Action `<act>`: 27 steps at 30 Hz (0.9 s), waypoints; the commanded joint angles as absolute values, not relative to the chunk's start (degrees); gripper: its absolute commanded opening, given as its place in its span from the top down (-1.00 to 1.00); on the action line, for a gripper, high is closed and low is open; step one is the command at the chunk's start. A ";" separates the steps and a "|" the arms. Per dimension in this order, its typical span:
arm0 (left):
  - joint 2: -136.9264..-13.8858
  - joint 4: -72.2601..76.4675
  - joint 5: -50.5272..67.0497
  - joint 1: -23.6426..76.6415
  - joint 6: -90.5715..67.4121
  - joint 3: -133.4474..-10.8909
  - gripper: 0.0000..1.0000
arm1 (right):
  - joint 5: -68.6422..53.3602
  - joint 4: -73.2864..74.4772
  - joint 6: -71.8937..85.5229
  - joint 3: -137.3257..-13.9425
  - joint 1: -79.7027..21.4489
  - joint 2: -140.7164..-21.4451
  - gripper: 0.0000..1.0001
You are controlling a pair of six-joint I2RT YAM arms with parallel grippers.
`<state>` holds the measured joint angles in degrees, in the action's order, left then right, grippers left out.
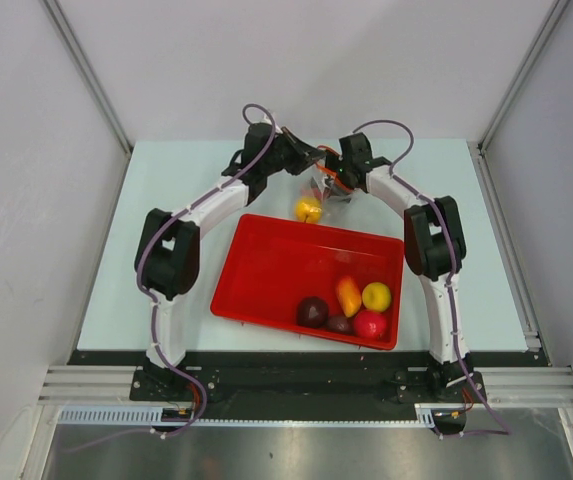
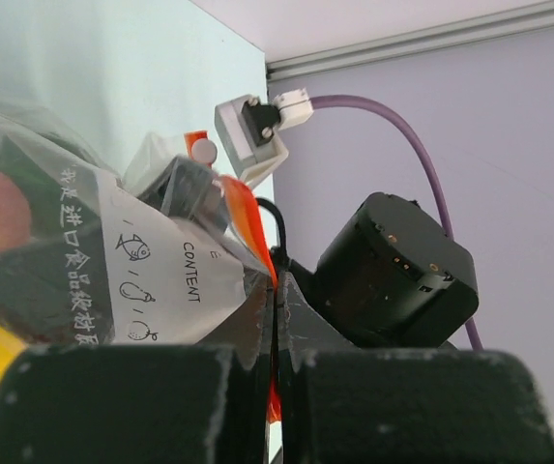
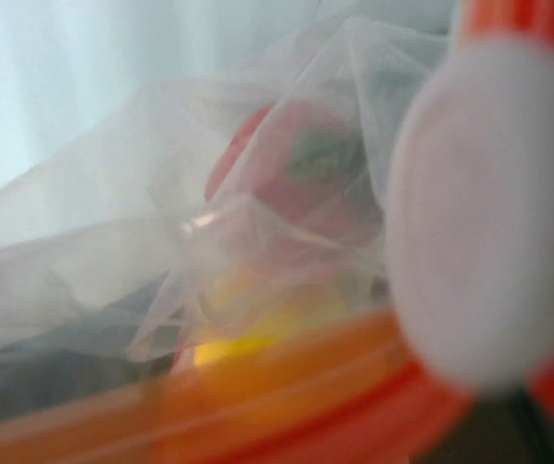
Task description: Open the zip-top bag and remove the fake food
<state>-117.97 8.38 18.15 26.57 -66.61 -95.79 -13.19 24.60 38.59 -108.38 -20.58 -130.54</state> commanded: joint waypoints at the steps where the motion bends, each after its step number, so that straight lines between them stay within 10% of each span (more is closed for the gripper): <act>1: -114.87 9.32 18.02 27.33 -67.85 -96.15 1.00 | -13.53 11.11 42.27 -104.51 -19.16 -129.73 -0.71; 15: -113.82 8.00 18.19 28.92 -67.24 -94.83 1.00 | -11.78 7.03 48.08 -104.32 -19.16 -136.05 -0.96; 27: -111.89 8.61 17.75 29.09 -66.97 -92.11 1.00 | -10.98 6.69 46.41 -106.44 -18.02 -136.68 -0.12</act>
